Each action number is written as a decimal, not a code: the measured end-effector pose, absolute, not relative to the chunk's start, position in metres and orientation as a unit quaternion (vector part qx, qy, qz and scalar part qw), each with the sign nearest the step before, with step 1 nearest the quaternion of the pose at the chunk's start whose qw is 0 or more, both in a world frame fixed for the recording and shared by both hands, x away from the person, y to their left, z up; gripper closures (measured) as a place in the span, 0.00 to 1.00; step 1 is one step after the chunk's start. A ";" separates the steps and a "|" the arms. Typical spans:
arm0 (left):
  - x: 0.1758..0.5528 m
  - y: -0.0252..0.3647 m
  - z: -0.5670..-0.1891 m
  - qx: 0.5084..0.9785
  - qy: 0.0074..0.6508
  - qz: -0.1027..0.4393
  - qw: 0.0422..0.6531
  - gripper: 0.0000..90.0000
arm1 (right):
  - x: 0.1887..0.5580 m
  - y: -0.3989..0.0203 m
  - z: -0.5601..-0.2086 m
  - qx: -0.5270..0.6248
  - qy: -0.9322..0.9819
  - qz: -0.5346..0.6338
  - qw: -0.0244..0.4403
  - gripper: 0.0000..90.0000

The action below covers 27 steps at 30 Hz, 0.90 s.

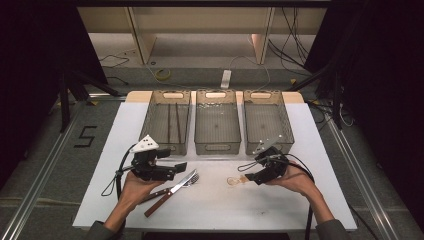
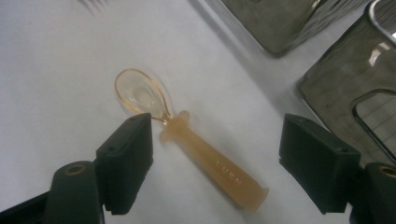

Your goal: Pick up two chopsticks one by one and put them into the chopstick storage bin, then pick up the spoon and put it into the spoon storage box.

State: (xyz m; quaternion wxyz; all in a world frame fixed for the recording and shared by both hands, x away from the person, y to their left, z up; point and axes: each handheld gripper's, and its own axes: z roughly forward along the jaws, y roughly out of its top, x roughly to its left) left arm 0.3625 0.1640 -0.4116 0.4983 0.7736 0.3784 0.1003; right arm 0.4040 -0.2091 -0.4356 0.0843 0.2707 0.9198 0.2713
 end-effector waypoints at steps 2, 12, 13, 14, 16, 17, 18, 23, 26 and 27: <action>0.360 0.163 -0.411 0.776 0.370 0.109 0.498 0.17 | 0.404 -0.208 -0.437 0.273 0.922 0.264 0.082 0.28; 0.355 0.168 -0.413 0.771 0.372 0.112 0.504 0.17 | 0.404 -0.201 -0.443 0.261 0.933 0.233 0.083 0.27; 0.355 0.168 -0.413 0.770 0.373 0.112 0.505 0.17 | 0.404 -0.200 -0.443 0.257 0.935 0.227 0.086 0.27; 0.355 0.168 -0.413 0.771 0.373 0.112 0.503 0.17 | 0.405 -0.199 -0.443 0.255 0.937 0.223 0.088 0.27; 0.355 0.168 -0.414 0.771 0.375 0.114 0.501 0.17 | 0.405 -0.198 -0.443 0.251 0.938 0.223 0.085 0.29; 0.355 0.168 -0.415 0.774 0.374 0.114 0.498 0.17 | 0.405 -0.197 -0.443 0.246 0.940 0.220 0.087 0.30; 0.355 0.168 -0.415 0.773 0.375 0.115 0.498 0.17 | 0.406 -0.196 -0.443 0.245 0.941 0.219 0.086 0.31; 0.354 0.167 -0.416 0.776 0.374 0.116 0.495 0.17 | 0.408 -0.194 -0.446 0.240 0.945 0.205 0.087 0.34; 0.353 0.167 -0.416 0.777 0.372 0.116 0.494 0.17 | 0.410 -0.194 -0.448 0.239 0.947 0.199 0.082 0.37; 0.353 0.167 -0.416 0.778 0.371 0.116 0.494 0.17 | 0.410 -0.194 -0.448 0.241 0.947 0.195 0.083 0.38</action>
